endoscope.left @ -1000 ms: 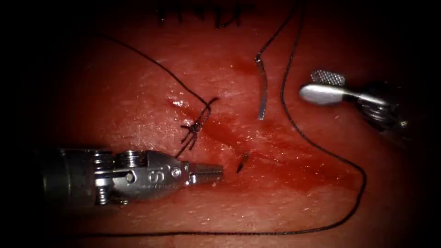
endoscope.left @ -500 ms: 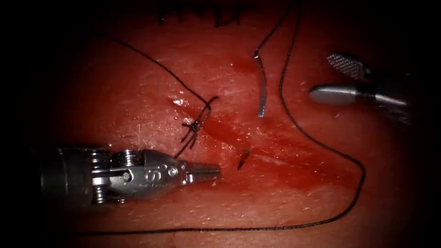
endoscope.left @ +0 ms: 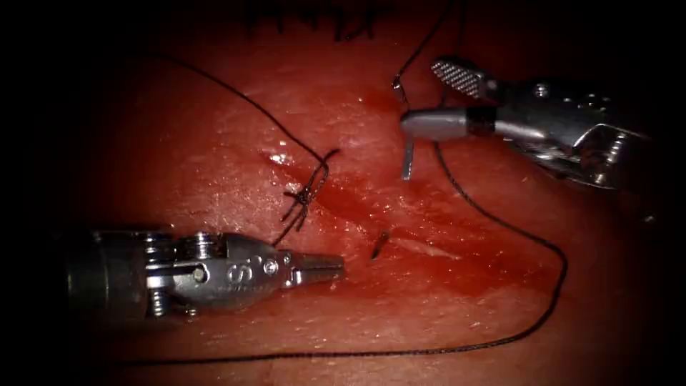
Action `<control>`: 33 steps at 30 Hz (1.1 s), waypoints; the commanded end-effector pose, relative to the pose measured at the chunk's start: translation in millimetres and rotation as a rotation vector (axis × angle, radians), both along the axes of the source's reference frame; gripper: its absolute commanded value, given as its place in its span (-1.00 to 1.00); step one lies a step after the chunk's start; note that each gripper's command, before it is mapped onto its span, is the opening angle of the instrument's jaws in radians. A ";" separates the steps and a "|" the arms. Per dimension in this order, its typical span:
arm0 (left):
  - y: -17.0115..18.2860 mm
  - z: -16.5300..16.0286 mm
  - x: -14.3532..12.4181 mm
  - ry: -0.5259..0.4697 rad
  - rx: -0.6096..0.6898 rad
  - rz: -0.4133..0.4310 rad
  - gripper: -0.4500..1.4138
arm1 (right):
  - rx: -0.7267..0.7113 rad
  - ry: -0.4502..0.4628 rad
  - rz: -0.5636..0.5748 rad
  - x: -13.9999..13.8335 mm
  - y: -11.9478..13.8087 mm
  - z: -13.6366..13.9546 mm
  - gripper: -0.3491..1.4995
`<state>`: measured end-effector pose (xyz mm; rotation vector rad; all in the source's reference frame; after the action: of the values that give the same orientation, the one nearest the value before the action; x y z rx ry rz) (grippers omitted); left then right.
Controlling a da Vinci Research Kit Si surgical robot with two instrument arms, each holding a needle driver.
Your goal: Wound Closure
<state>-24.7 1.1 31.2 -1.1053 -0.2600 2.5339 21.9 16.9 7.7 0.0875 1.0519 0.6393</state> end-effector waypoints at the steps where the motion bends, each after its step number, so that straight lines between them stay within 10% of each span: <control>1: -0.2 0.5 -0.6 -0.001 0.001 0.001 -0.66 | -0.006 0.002 -0.006 0.9 -0.8 1.4 0.96; 6: -0.2 0.5 -0.5 -0.001 0.001 0.001 -0.66 | -0.007 0.006 -0.004 2.3 -1.0 1.7 0.83; 10: -0.2 0.5 -0.5 -0.001 0.001 0.001 -0.66 | 0.069 -0.024 0.105 2.4 -1.1 1.6 -1.00; 33: 0.0 0.5 -0.3 -0.003 0.001 0.004 -0.68 | 0.747 0.091 0.333 2.1 -7.1 2.4 -1.00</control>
<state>-24.5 1.2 31.1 -1.1089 -0.2638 2.5355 23.5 10.1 9.8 0.6034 0.8735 1.3197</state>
